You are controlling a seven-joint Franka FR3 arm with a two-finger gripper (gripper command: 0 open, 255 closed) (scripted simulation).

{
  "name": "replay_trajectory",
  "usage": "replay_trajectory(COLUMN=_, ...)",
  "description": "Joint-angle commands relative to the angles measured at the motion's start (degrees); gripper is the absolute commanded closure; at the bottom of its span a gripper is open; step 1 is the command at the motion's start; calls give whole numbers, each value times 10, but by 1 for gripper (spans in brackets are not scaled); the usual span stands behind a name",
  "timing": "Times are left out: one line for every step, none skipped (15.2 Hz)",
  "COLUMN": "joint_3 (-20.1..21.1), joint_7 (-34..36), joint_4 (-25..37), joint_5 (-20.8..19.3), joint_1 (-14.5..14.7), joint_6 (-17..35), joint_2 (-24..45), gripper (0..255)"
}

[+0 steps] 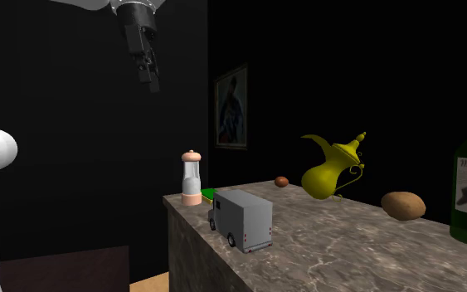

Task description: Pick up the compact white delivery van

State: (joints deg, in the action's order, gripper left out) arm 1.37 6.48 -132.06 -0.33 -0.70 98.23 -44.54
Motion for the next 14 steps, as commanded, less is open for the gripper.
replay_trajectory(joint_3=0, joint_7=0, joint_4=0, joint_5=0, joint_1=0, joint_6=0, joint_2=0, gripper=0)
replay_trajectory(joint_3=1, joint_7=3, joint_4=-10, joint_5=1, joint_1=0, joint_6=17, joint_2=10, gripper=0)
replay_trajectory(joint_3=2, joint_7=6, joint_4=-19, joint_5=3, joint_1=-1, joint_6=34, joint_2=20, gripper=0)
replay_trajectory(joint_3=3, joint_7=9, joint_4=-28, joint_5=4, joint_1=-1, joint_6=51, joint_2=32, gripper=0)
replay_trajectory(joint_3=4, joint_7=12, joint_4=-36, joint_5=6, joint_1=-1, joint_6=68, joint_2=44, gripper=0)
replay_trajectory(joint_3=5, joint_7=15, joint_4=-44, joint_5=7, joint_1=-1, joint_6=85, joint_2=57, gripper=0)
replay_trajectory(joint_3=7, joint_7=18, joint_4=-50, joint_5=9, joint_1=-2, joint_6=102, joint_2=70, gripper=0)
replay_trajectory(joint_3=8, joint_7=21, joint_4=-56, joint_5=10, joint_1=-2, joint_6=120, joint_2=84, gripper=0)
replay_trajectory(joint_3=9, joint_7=23, joint_4=-62, joint_5=11, joint_1=-2, joint_6=137, joint_2=99, gripper=0)
replay_trajectory(joint_3=10, joint_7=26, joint_4=-66, joint_5=13, joint_1=-2, joint_6=154, joint_2=114, gripper=0)
replay_trajectory(joint_3=11, joint_7=29, joint_4=-70, joint_5=14, joint_1=-3, joint_6=171, joint_2=130, gripper=0)
replay_trajectory(joint_3=12, joint_7=32, joint_4=-73, joint_5=15, joint_1=-3, joint_6=188, joint_2=147, gripper=0)
replay_trajectory(joint_3=13, joint_7=34, joint_4=-76, joint_5=16, joint_1=-3, joint_6=205, joint_2=164, gripper=0)
replay_trajectory(joint_3=14, joint_7=37, joint_4=-78, joint_5=18, joint_1=-3, joint_6=221, joint_2=182, gripper=0)
